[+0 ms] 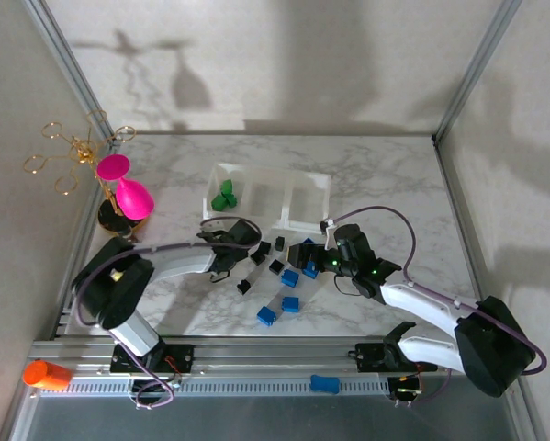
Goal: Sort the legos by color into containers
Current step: Rotate the lego at the center of the table, then pick up the lego from the center of the table.
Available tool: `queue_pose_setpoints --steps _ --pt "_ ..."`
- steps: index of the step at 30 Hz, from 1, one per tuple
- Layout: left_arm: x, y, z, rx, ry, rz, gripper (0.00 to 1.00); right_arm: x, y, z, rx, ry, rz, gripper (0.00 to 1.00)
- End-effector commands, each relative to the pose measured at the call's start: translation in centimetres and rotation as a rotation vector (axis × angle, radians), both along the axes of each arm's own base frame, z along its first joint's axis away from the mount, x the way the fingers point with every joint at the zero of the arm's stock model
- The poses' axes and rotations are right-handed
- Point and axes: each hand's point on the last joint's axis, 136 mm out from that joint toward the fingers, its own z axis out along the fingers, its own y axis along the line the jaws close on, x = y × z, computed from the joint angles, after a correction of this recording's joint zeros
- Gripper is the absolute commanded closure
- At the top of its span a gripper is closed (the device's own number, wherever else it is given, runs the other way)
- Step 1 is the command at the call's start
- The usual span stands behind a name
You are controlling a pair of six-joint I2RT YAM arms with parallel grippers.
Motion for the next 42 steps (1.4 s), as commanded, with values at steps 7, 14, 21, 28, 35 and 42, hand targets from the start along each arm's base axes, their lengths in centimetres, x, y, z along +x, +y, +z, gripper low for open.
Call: queue_pose_setpoints --steps 7,14,21,28,35,42 --pt "2.0 -0.8 3.2 -0.113 -0.070 0.028 0.16 0.6 0.7 0.2 0.023 0.007 0.007 0.01" --pt "3.1 -1.7 1.2 -0.115 -0.056 0.093 0.18 0.5 0.7 0.2 0.018 0.006 0.011 0.01" --pt "3.3 -1.7 0.0 -0.104 -0.050 0.108 0.22 0.4 0.5 0.0 0.008 0.007 0.013 0.01" --pt "3.7 -1.8 -0.6 -0.104 -0.049 0.102 0.37 0.4 0.4 0.0 0.011 0.008 0.007 0.01" --pt "3.6 -1.8 -1.1 -0.113 -0.042 0.098 0.53 0.2 0.2 -0.2 0.004 0.010 0.005 0.01" --pt "3.3 -1.4 -0.9 -0.117 -0.047 0.104 0.60 0.3 0.2 -0.1 0.006 0.010 0.004 0.01"
